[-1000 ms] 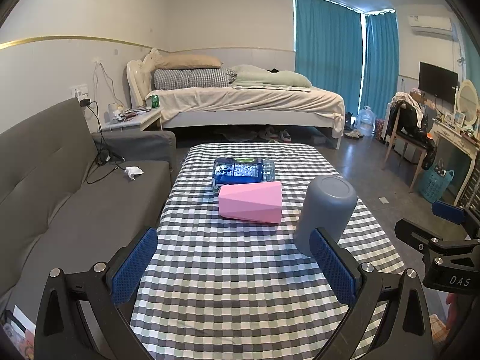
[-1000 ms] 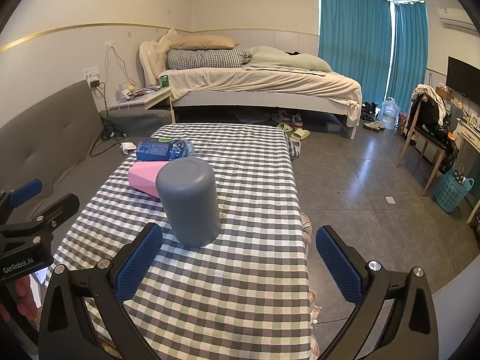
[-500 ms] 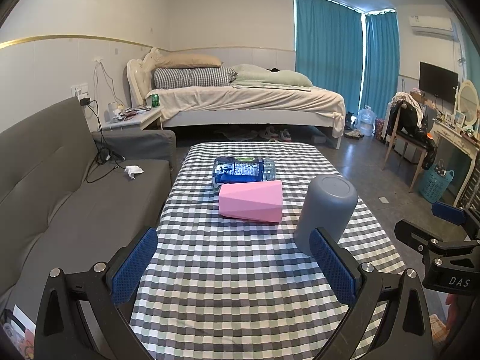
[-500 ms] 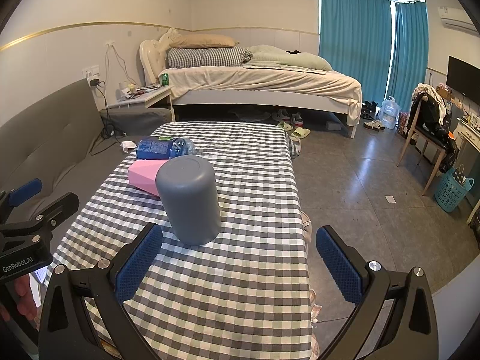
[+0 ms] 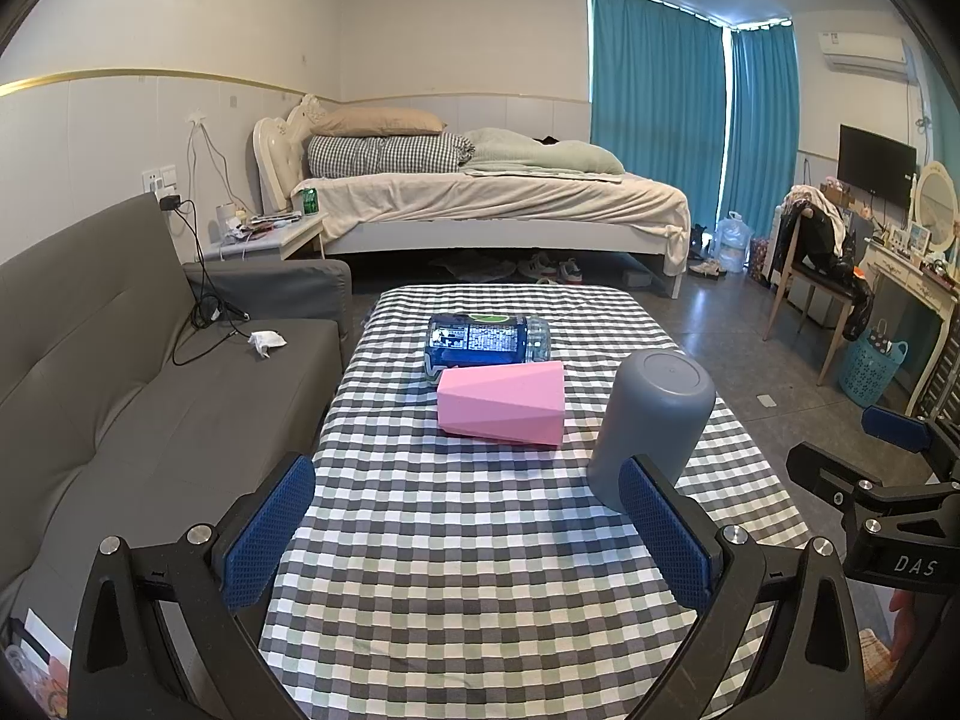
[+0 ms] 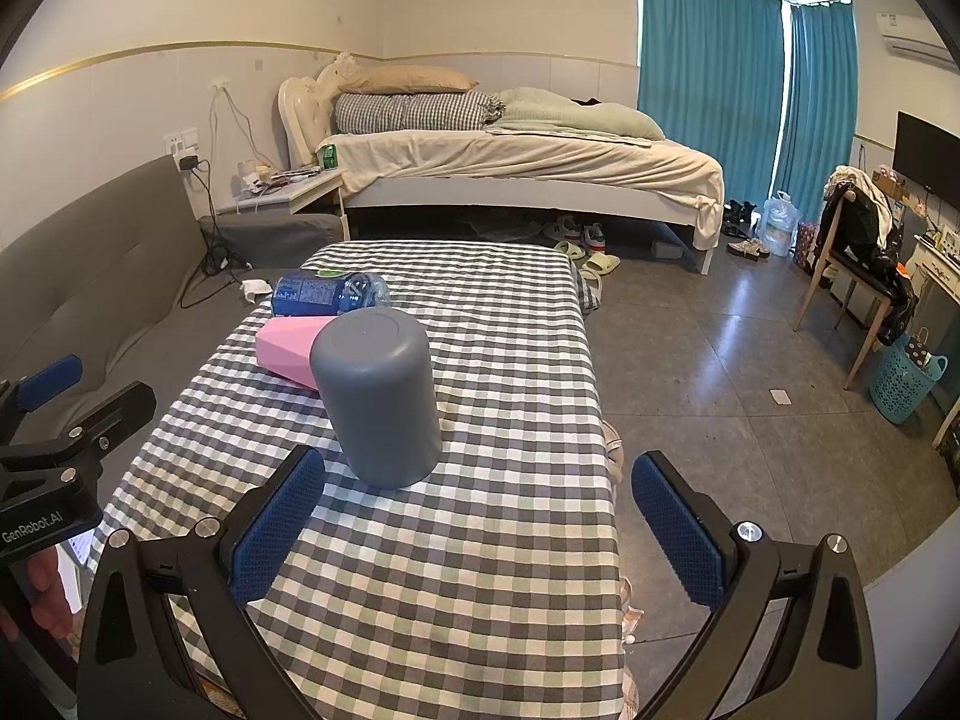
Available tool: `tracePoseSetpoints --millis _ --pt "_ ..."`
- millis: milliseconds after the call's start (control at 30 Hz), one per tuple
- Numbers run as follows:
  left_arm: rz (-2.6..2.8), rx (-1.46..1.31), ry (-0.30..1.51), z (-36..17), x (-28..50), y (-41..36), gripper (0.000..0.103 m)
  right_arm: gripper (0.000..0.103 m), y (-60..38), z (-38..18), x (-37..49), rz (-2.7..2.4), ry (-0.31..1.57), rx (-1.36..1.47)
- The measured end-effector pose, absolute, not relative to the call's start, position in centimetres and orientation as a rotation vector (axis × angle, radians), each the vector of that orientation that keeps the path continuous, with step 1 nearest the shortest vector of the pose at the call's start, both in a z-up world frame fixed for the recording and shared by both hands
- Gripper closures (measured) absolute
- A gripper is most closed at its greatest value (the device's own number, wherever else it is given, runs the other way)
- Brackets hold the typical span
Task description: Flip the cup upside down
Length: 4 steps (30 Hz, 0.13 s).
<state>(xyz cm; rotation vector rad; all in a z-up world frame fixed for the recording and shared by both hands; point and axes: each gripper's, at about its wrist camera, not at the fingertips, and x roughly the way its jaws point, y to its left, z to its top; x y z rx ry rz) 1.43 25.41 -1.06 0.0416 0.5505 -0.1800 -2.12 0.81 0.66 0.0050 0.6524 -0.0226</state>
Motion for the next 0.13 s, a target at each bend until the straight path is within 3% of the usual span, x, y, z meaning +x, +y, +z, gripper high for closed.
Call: tracePoseSetpoints --millis 133 --pt "-0.182 0.040 0.553 -1.08 1.49 25.39 0.000 0.000 0.84 0.64 -2.13 -0.024 0.653 0.004"
